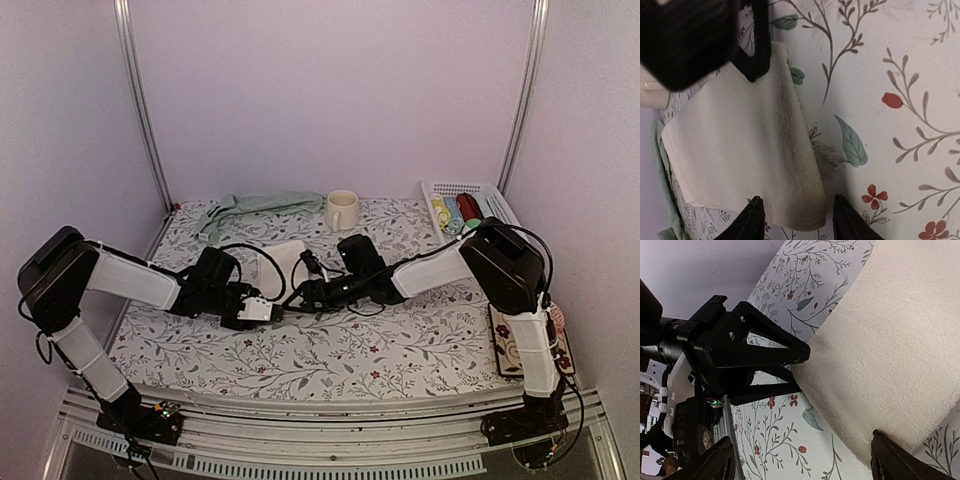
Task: Roll the towels
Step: Roll the towel at the center of the board.
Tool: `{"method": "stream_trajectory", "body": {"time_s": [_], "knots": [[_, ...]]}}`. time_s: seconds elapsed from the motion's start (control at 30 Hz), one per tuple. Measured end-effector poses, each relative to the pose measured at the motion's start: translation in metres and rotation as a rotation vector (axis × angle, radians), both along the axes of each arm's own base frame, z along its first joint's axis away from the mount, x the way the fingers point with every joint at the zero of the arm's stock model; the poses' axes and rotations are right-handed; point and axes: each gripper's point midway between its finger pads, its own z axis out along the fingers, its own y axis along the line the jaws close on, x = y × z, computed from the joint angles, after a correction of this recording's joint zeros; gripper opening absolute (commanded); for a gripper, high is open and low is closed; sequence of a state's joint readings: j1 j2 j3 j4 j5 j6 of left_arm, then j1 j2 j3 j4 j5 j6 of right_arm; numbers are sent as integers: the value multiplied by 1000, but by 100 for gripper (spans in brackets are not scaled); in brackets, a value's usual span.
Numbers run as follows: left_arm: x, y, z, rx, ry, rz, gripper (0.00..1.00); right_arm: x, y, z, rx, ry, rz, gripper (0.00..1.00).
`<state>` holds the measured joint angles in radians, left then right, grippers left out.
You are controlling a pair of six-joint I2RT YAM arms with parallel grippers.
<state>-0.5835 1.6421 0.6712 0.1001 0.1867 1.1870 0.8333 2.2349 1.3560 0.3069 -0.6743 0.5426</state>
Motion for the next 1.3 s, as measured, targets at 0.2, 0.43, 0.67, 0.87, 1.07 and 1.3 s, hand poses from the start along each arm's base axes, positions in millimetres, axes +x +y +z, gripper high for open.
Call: {"method": "stream_trajectory", "body": {"time_s": [0.2,0.43,0.67,0.87,1.07,1.3], "knots": [[-2,-1,-6,29,-17,-13,18,-2,-5,7,-3,-10,-1,96],[-8,1,-11,50,-12,-17,0,-3,-26,80,44,-174,-31,99],[-15,-2,-11,7,55,12,0,1,-48,91,-26,-421,-89,99],[-30,-4,-2,-75,199,17,0,-12,-51,57,-188,-725,4,99],[-28,-4,16,-161,319,25,0,-50,-48,27,-268,-1106,218,99],[-28,1,25,-218,420,34,0,-52,-37,4,-364,-1428,366,100]]}}
